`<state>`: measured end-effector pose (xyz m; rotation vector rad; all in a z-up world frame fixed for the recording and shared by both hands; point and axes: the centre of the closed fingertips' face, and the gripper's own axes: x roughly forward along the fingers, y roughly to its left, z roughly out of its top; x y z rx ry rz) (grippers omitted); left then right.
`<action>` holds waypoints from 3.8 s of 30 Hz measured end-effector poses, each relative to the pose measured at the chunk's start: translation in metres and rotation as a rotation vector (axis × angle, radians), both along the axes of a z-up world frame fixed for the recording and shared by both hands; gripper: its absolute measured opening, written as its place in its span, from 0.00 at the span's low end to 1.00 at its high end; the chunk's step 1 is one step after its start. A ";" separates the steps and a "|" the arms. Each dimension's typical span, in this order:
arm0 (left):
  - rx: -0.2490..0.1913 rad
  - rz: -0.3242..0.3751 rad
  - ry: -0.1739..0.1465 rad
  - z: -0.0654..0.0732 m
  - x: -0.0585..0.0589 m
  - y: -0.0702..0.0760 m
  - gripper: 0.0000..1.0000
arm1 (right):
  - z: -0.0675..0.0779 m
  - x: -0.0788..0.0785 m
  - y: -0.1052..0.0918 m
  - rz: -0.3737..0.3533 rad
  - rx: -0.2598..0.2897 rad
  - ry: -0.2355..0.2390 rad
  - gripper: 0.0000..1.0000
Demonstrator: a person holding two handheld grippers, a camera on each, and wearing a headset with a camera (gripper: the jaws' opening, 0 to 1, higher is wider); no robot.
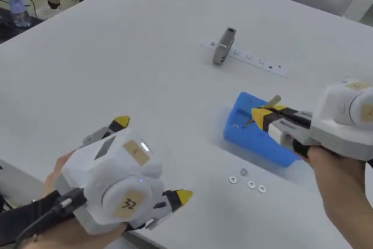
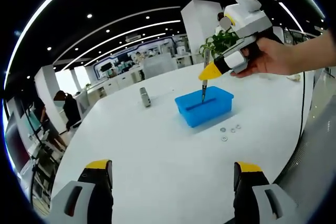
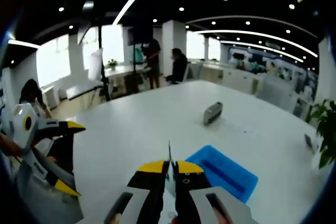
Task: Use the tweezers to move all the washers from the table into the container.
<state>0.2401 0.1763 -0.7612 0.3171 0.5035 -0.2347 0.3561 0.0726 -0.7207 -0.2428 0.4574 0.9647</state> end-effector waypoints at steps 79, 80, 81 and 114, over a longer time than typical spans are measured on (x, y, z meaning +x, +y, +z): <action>0.013 -0.002 0.018 -0.004 -0.001 0.001 0.96 | -0.078 -0.036 -0.015 -0.027 -0.131 0.155 0.01; 0.011 0.000 0.019 -0.004 -0.001 0.002 0.96 | -0.075 -0.036 -0.014 -0.023 -0.130 0.149 0.01; 0.010 0.002 0.018 -0.003 -0.001 0.002 0.96 | -0.072 -0.035 -0.014 -0.021 -0.129 0.146 0.01; 0.015 -0.015 0.042 -0.008 -0.002 -0.002 0.96 | -0.033 0.060 -0.006 -0.125 -0.054 -0.003 0.02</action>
